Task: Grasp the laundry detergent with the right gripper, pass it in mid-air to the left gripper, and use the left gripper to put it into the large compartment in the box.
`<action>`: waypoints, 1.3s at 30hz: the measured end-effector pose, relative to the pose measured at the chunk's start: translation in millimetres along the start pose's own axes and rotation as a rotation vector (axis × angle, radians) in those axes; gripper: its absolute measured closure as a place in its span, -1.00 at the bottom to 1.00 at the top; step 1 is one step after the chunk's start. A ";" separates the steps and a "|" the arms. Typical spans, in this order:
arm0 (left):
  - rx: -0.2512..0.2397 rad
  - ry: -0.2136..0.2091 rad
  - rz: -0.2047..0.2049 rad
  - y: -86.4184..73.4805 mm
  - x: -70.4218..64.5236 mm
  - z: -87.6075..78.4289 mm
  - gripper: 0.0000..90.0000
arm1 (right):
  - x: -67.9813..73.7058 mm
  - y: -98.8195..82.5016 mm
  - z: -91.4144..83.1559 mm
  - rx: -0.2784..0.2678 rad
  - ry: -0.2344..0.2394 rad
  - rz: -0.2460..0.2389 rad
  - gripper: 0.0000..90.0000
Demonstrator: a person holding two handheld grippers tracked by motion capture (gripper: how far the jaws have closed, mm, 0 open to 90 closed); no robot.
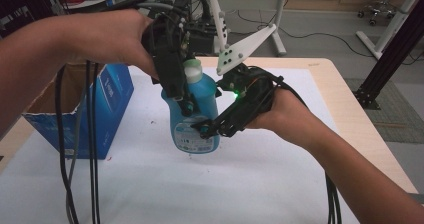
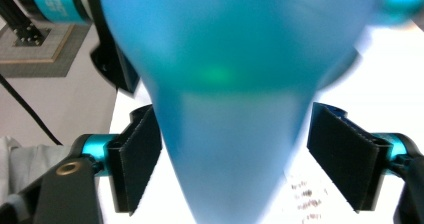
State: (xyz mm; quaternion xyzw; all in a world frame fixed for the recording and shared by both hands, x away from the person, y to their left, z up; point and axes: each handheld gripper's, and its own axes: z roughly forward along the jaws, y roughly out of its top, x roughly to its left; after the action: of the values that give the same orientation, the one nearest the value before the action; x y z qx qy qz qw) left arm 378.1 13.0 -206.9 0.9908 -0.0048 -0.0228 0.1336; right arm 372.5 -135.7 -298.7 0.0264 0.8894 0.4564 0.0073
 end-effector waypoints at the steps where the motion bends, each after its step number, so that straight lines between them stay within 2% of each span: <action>1: -0.001 0.002 -0.013 -1.4 0.5 -1.5 -0.16 | -0.6 -0.4 -2.9 0.005 0.001 0.012 -0.53; 2: 0.004 0.006 -0.020 -2.8 1.2 -3.1 -0.16 | -0.7 -0.6 -5.7 0.013 -0.011 0.021 -0.54; 3: 0.008 0.010 -0.029 -4.2 2.0 -4.8 -0.16 | -1.0 -0.9 -8.5 0.028 -0.027 0.026 -0.69; 4: 0.012 0.018 -0.045 -5.5 2.9 -6.9 -0.16 | -1.2 -1.1 -10.8 0.052 -0.049 0.046 -0.76; 9: 0.011 0.048 -0.104 -12.9 7.3 -20.5 -0.16 | -6.3 -5.2 -27.2 0.154 -0.183 0.144 -0.76; 12: 0.009 0.072 -0.134 -17.0 8.7 -30.6 -0.16 | -12.2 -10.8 -38.4 0.273 -0.268 0.205 -0.76; 14: 0.006 0.086 -0.148 -19.8 10.3 -36.8 -0.16 | -19.0 -17.0 -48.2 0.313 -0.258 0.257 -0.76; 15: 0.003 0.091 -0.159 -21.5 11.2 -39.6 -0.16 | -21.4 -19.9 -53.7 0.317 -0.235 0.265 -0.76; 18: 0.006 0.102 -0.186 -26.8 14.5 -47.0 -0.16 | -25.2 -26.7 -66.8 0.360 -0.218 0.312 -0.76; 21: 0.008 0.114 -0.218 -32.4 17.1 -53.5 -0.16 | -27.2 -34.9 -76.7 0.417 -0.155 0.310 -0.76; 23: 0.017 0.125 -0.241 -35.9 18.4 -57.0 -0.16 | -28.5 -40.1 -80.8 0.451 -0.162 0.316 -0.97; 26: 0.018 0.134 -0.265 -40.0 18.6 -60.3 -0.16 | -29.1 -44.4 -87.4 0.466 -0.169 0.322 -0.98; 28: 0.026 0.143 -0.286 -47.2 18.2 -67.1 -0.16 | -29.0 -49.2 -99.0 0.454 -0.194 0.325 -0.98; 29: 0.026 0.143 -0.286 -47.2 18.2 -67.1 -0.16 | -28.7 -50.6 -102.5 0.455 -0.190 0.331 -0.98; 31: 0.028 0.158 -0.310 -54.6 16.1 -77.8 -0.16 | -27.3 -53.3 -108.1 0.457 -0.186 0.319 -0.98; 33: 0.027 0.168 -0.333 -59.7 14.7 -86.0 -0.16 | -26.9 -55.6 -113.0 0.476 -0.204 0.327 -0.98; 39: 0.016 0.199 -0.395 -76.8 10.8 -110.2 -0.16 | -26.2 -61.1 -120.6 0.544 -0.193 0.342 -0.98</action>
State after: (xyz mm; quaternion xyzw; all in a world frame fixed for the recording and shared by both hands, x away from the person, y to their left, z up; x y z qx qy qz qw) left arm 394.3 116.1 -121.6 0.9709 0.2023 0.0494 0.1184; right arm 391.7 -270.5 -278.3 0.2194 0.9565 0.1921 0.0075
